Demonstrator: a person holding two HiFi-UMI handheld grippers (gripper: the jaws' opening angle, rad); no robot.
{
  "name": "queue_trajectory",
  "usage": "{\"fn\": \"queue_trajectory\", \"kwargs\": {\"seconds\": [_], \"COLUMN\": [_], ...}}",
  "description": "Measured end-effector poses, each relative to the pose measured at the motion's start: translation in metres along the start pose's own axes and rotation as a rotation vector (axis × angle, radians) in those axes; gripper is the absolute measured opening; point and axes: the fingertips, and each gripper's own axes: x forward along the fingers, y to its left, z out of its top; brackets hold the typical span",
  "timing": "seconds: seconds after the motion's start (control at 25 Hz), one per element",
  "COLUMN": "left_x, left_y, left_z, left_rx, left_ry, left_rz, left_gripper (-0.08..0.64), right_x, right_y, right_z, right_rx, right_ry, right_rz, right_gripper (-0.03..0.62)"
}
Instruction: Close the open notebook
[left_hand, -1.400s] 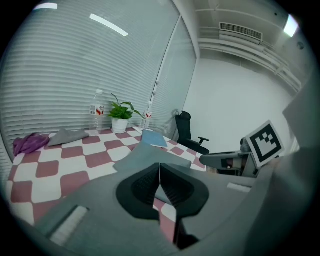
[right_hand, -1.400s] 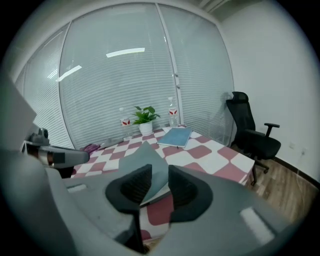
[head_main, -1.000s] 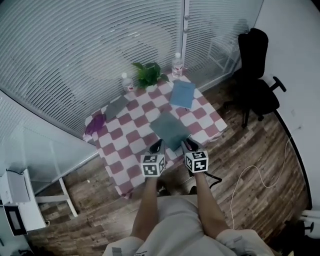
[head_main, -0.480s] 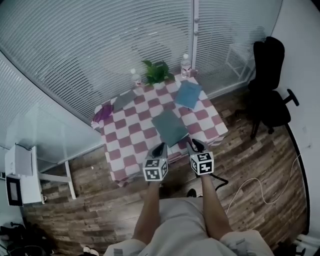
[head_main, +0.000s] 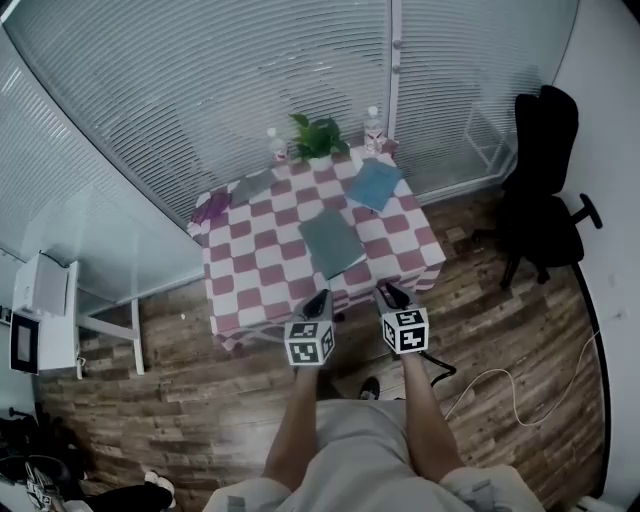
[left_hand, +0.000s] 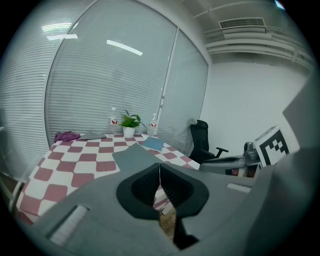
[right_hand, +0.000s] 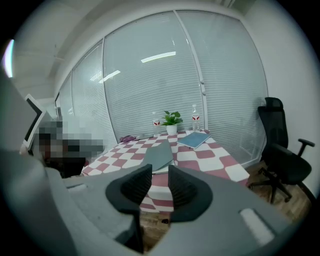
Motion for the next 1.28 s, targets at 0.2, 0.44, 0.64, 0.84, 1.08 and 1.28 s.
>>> {"fn": "queue_trajectory", "kwargs": {"seconds": [0.2,0.44,0.64,0.84,1.08,1.28], "left_x": [-0.018,-0.031,-0.036,-0.038,-0.039,-0.041], "left_y": [-0.013,-0.015,-0.014,-0.014,-0.012,-0.008], "left_z": [-0.022,-0.031,-0.032,-0.032,-0.033,-0.033], "left_rx": [0.012,0.020,0.020,0.019,0.020,0.013], "left_ry": [0.020,0.017,0.003,-0.001,0.002,0.002], "left_rz": [0.000,0.010,0.015,0.017,0.023,0.030], "left_gripper": [0.008,0.008,0.008,0.008,0.008,0.008], "right_x": [-0.018,-0.027,-0.029,-0.030,-0.027,-0.024], "right_y": [0.002,0.010,0.018,0.022,0.023,0.027], "right_z": [-0.012,-0.014,-0.010,-0.010,-0.014,-0.012], "right_rx": [0.018,0.011,0.009,-0.007,-0.013,-0.023], "right_ry": [-0.007,-0.032,-0.051,-0.049,-0.033,-0.029], "right_rz": [0.007,0.019,0.033,0.045,0.052,0.061], "right_gripper": [0.106,0.047,0.002,0.002,0.002,0.002]}}
